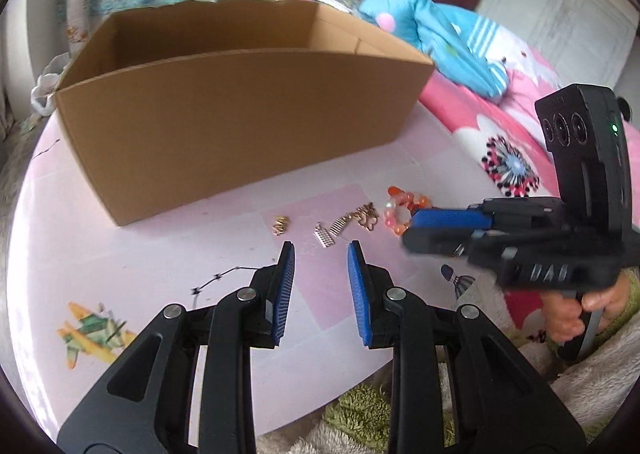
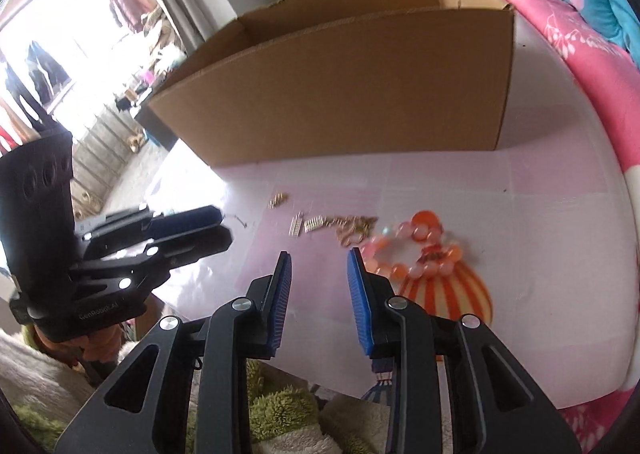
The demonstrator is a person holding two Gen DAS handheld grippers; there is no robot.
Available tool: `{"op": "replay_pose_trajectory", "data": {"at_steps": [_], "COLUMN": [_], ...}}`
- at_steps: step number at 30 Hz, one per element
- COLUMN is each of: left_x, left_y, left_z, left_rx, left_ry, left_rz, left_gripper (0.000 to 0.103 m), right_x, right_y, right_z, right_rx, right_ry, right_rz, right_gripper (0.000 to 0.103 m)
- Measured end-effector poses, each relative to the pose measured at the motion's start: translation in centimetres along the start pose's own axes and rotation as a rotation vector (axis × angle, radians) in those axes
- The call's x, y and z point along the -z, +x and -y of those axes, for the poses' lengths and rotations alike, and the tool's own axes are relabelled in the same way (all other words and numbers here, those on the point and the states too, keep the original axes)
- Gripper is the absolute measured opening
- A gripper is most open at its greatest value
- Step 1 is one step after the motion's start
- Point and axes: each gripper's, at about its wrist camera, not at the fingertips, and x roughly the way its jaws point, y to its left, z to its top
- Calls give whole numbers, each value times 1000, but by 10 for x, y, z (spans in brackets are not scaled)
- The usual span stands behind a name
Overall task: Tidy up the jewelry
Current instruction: 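Withdraw both tools from the box back over the table, then move both tools down over the gold chain charm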
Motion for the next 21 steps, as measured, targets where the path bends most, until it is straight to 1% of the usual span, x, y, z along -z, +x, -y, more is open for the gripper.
{"op": "replay_pose_trajectory", "data": {"at_steps": [3, 7, 9, 11, 14, 19, 21], "left_x": [0, -3, -3, -4, -6, -7, -8], "left_y": [10, 21, 25, 29, 30, 34, 34], "left_z": [6, 12, 13, 14, 14, 12, 12], "left_rx": [-5, -10, -16, -20, -20, -25, -27], "left_ry": [32, 46, 54, 61, 66, 60, 60], "left_rz": [-17, -31, -37, -43, -43, -49, -54], "left_gripper": [26, 26, 26, 26, 26, 26, 25], "right_x": [5, 7, 8, 8, 4, -1, -3], "right_y": [9, 17, 20, 18, 16, 10, 5], "right_z": [-7, -11, -13, -13, -5, 15, 30], "right_rx": [31, 32, 47, 51, 69, 158, 189], "right_ry": [-33, -47, -63, -70, -53, -22, 21], "right_rz": [-18, -32, -38, -30, -16, 18, 34], "right_gripper": [24, 21, 20, 20, 20, 20, 20]}}
